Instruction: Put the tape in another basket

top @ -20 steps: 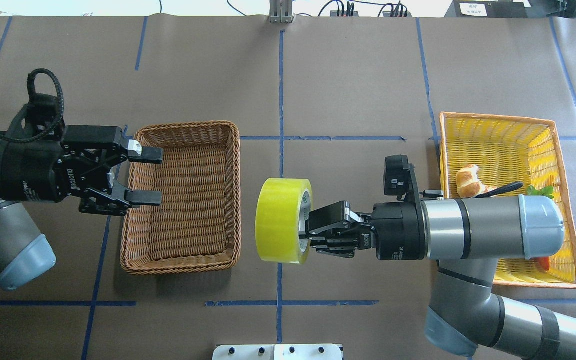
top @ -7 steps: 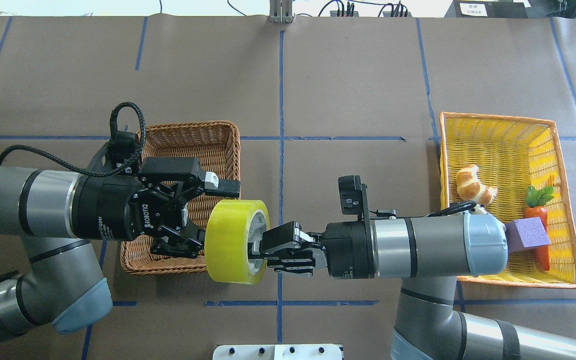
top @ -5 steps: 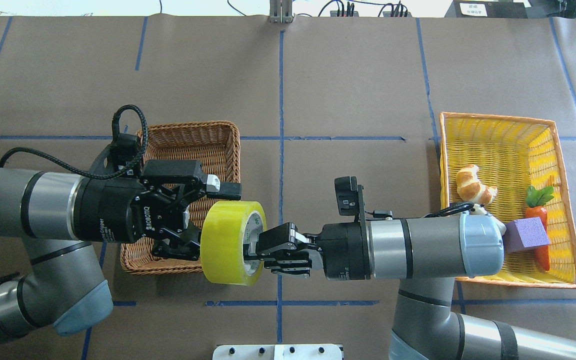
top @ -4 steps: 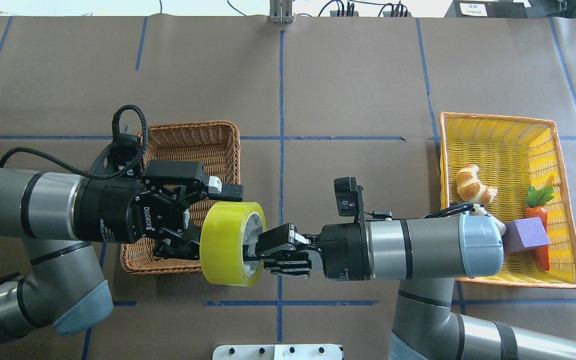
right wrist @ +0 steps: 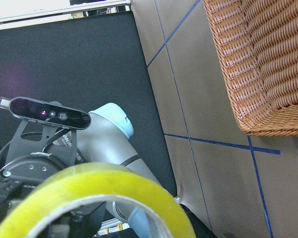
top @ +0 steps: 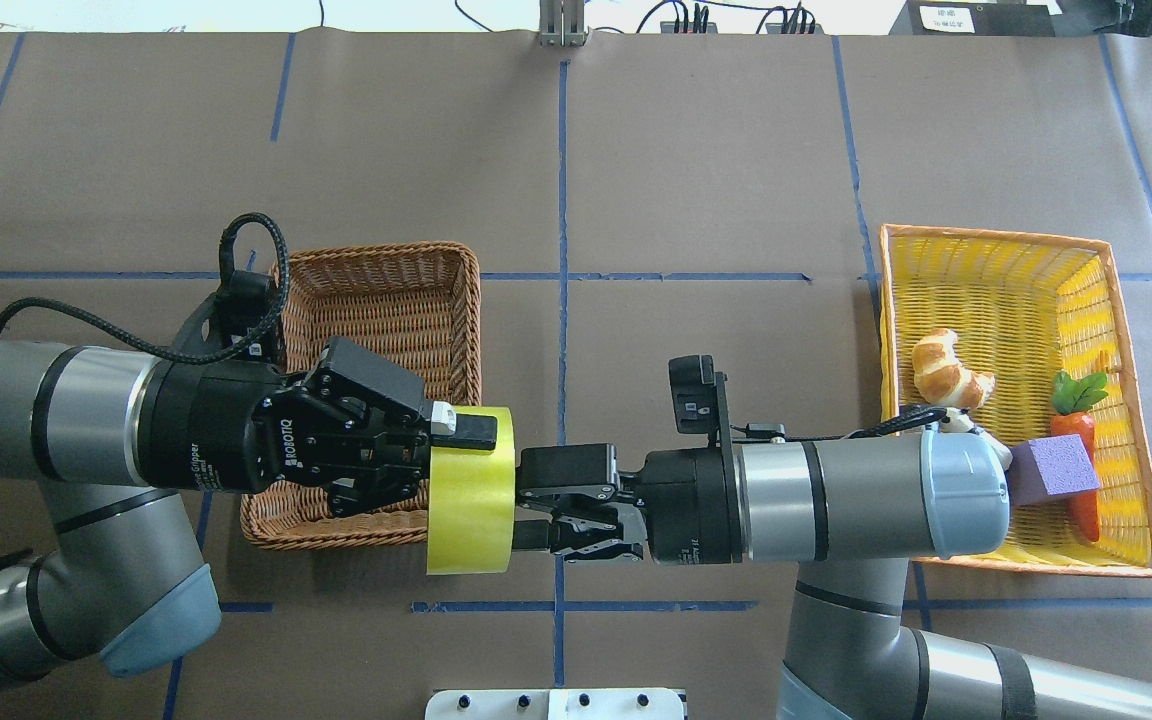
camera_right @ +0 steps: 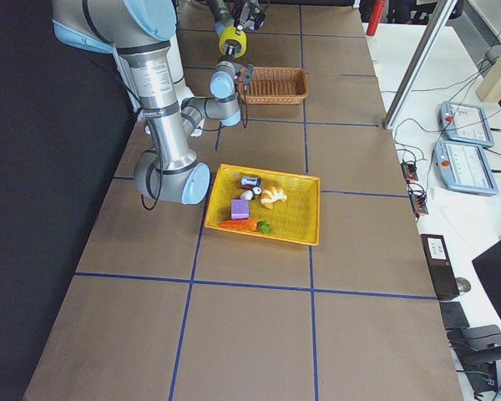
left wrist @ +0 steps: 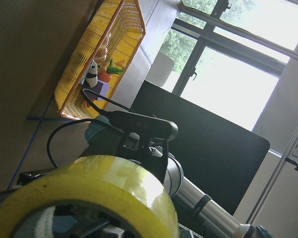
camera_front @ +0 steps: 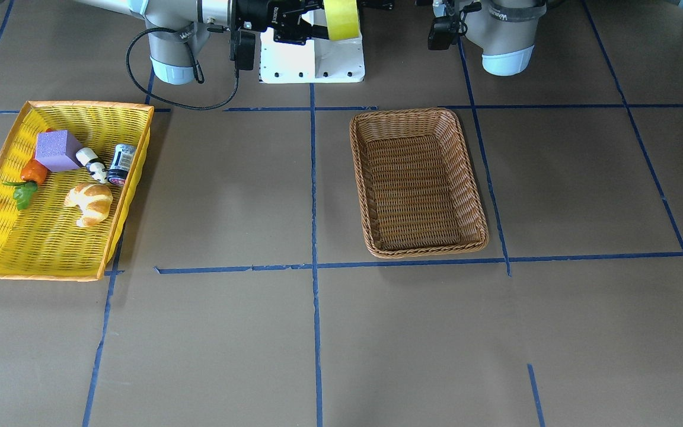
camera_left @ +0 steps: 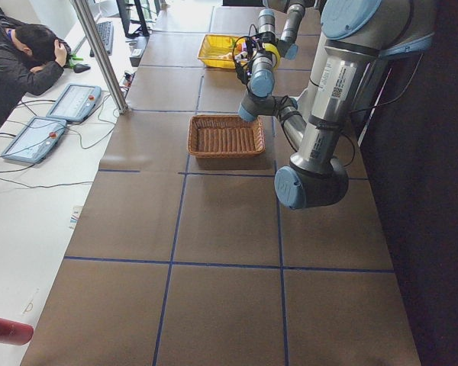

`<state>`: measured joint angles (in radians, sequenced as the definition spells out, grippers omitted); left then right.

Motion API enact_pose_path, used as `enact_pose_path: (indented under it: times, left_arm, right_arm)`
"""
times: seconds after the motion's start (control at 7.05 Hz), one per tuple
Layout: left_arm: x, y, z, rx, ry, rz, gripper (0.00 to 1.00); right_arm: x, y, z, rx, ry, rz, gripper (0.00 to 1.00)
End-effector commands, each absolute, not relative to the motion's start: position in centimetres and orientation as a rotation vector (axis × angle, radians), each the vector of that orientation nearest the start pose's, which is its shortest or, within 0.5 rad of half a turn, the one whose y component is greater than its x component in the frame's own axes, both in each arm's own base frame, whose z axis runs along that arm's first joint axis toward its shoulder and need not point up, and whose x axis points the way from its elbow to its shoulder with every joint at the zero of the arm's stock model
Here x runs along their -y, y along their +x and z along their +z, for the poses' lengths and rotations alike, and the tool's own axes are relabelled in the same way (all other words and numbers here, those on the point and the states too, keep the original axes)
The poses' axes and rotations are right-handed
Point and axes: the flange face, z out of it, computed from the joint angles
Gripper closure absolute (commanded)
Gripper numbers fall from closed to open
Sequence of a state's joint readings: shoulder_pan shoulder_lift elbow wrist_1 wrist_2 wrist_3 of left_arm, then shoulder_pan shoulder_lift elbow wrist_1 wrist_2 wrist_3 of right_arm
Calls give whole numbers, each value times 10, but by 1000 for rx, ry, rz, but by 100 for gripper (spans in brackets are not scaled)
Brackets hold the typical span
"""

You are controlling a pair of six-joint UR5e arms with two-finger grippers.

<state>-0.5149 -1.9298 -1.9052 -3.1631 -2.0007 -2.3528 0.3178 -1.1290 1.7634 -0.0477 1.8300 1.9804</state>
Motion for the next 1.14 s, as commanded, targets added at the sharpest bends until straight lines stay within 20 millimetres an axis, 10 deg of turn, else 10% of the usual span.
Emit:
enact_pose_path:
  times: [0.0,0.43,0.71,0.99]
  left_arm:
    - [302,347,177,-2147,-554,-241,100]
    - [354,282,216,-2034,-429,-247,100]
    - [373,287,220,-1923,-433,-337,100]
    - [387,307,218,-1728,-329,-320,100]
  right_arm:
    - [266,-461,177,2130,-245,145,1]
    - [277,-455,182,2107,-215,160,1]
    - [341,-426,196,1932,-98,176,0]
    - [432,-354,214,1679,27,108,1]
